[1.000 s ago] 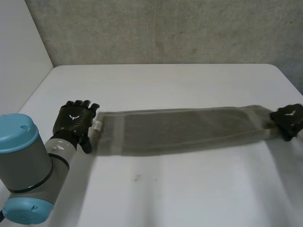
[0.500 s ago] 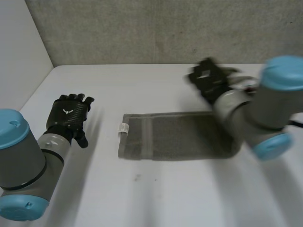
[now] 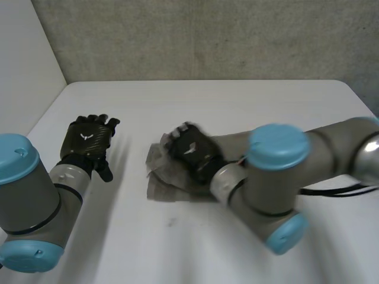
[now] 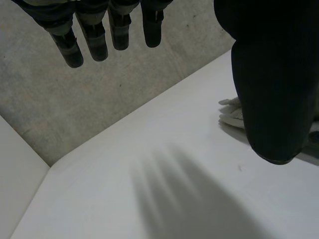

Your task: Fold the towel.

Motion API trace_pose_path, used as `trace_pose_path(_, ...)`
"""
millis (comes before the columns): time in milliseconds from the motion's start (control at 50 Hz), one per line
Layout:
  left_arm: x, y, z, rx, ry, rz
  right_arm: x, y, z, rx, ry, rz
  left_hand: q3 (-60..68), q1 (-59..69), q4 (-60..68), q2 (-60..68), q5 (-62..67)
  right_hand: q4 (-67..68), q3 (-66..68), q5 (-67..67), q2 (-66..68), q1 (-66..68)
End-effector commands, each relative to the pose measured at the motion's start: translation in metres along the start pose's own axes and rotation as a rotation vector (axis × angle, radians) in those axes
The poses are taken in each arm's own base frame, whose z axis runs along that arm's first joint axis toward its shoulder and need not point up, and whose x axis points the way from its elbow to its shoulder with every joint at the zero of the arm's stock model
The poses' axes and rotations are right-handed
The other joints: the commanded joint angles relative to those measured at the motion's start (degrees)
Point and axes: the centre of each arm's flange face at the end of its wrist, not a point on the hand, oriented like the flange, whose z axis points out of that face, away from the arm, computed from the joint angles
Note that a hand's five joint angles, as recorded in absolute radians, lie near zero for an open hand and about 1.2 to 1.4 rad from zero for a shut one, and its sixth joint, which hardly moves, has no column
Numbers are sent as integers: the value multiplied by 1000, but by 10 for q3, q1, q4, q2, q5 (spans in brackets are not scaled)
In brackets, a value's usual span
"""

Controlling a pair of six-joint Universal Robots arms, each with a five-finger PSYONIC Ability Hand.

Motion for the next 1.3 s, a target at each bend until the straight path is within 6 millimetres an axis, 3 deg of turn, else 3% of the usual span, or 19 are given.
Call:
trace_pose_path(20,1,0,0,0,2,-1,74,52,-41,-141,173,320,4,1,5,6,-14,-47,-41,-35,-48,-32)
trace_pose_path(180,1,1,1,-1,3,-1,69,111,-68,-283,133,417,4,1,5,6,-14,-47,-41,-35,-48,-32)
trace_pose_path(220,2,1,0,-2,5,-1,67,118,-70,-301,126,408,4,1,5,6,-14,34,41,47,33,49)
trace_pose_path(260,2,2,0,-3,6,0,64,131,-71,-337,115,385,4,1,5,6,-14,272,278,285,271,287)
trace_pose_path(380,3,3,-2,-11,8,0,67,135,-66,-348,117,347,4,1,5,6,-14,549,555,562,548,564)
trace_pose_path(420,2,4,-2,-12,7,0,73,127,-61,-316,132,343,4,1,5,6,-14,653,659,665,651,667)
trace_pose_path(600,1,4,-4,-13,6,0,96,94,-46,-195,174,366,4,1,5,6,-14,653,659,665,652,668)
trace_pose_path(640,1,3,-4,-8,5,1,84,60,-28,-99,120,338,4,1,5,6,-14,653,659,665,652,668)
trace_pose_path(700,1,2,-4,-7,4,1,73,43,-18,-60,79,321,4,1,5,6,-14,653,659,665,652,668)
trace_pose_path(800,-2,-5,-3,13,-8,-5,31,-16,16,80,-54,273,4,1,5,6,-14,653,659,665,652,668)
trace_pose_path(980,-7,-11,-4,32,-25,-10,-35,-37,36,32,-241,283,4,1,5,6,-14,653,659,665,652,668)
trace_pose_path(1020,-7,-10,-5,29,-21,-8,-32,-36,34,-2,-230,294,4,1,5,6,-14,556,562,568,555,571)
trace_pose_path(1040,-6,-10,-6,26,-19,-7,-21,-34,31,-34,-179,305,4,1,5,6,-14,178,184,190,177,193)
trace_pose_path(1060,-5,-8,-6,23,-15,-7,-6,-29,28,-58,-112,325,4,1,5,6,-14,-47,-41,-35,-48,-32)
trace_pose_path(1100,-5,-7,-7,20,-14,-8,16,-17,25,-79,-36,355,4,1,5,6,-14,-47,-41,-35,-48,-32)
trace_pose_path(1140,-5,-6,-7,15,-13,-9,57,11,10,-87,92,426,4,1,5,6,-14,-47,-41,-35,-48,-32)
trace_pose_path(1160,-5,-6,-7,15,-13,-9,57,11,10,-87,92,426,4,1,5,6,-14,-47,-41,-35,-48,-32)
trace_pose_path(1200,-5,-5,-7,14,-12,-23,88,29,-17,-90,189,485,4,1,5,6,-14,-47,-41,-35,-48,-32)
trace_pose_path(1300,-5,-6,-7,16,-11,-57,90,65,-46,-167,225,556,4,1,5,6,-14,-47,-41,-35,-48,-32)
